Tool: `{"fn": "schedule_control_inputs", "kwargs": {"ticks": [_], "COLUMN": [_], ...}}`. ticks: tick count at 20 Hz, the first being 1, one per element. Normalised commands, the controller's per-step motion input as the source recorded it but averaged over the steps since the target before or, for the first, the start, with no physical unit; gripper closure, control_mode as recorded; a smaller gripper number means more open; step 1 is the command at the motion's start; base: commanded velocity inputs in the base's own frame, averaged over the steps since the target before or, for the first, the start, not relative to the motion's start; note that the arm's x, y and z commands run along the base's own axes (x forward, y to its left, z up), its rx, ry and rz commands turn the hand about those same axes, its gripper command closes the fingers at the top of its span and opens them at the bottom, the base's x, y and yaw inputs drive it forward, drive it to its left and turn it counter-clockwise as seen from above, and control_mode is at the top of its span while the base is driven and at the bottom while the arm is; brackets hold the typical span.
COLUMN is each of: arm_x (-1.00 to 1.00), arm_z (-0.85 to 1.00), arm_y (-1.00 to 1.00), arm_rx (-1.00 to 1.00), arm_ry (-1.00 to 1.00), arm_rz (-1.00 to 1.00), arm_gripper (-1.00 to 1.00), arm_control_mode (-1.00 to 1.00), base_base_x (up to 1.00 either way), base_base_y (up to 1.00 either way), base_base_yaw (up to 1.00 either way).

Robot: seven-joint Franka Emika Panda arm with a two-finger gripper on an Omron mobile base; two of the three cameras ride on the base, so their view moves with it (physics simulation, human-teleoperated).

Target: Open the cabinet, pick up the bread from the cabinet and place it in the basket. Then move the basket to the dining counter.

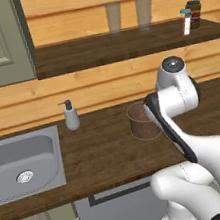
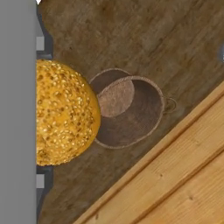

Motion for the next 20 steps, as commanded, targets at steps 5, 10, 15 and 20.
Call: {"fn": "schedule_control_inputs", "kwargs": {"ticks": [5, 10, 15, 20], "arm_x": [0.53, 0.7, 0.57, 0.46], "arm_z": [-0.47, -0.22, -0.08, -0.25], "arm_y": [0.05, 0.14, -0.01, 0.0], "arm_rx": [0.0, 0.0, 0.02, 0.07], "arm_ry": [0.0, 0.05, 0.16, 0.17], "arm_rz": [0.0, 0.0, 0.0, 0.0], "arm_gripper": [1.0, 1.0, 1.0, 1.0], "arm_control_mode": [-1.0, -1.0, -1.0, -1.0], "base_base_x": [0.0, 0.0, 0.0, 0.0], "base_base_y": [0.0, 0.0, 0.0, 0.0], "base_base_yaw": [0.0, 0.0, 0.0, 0.0]}}
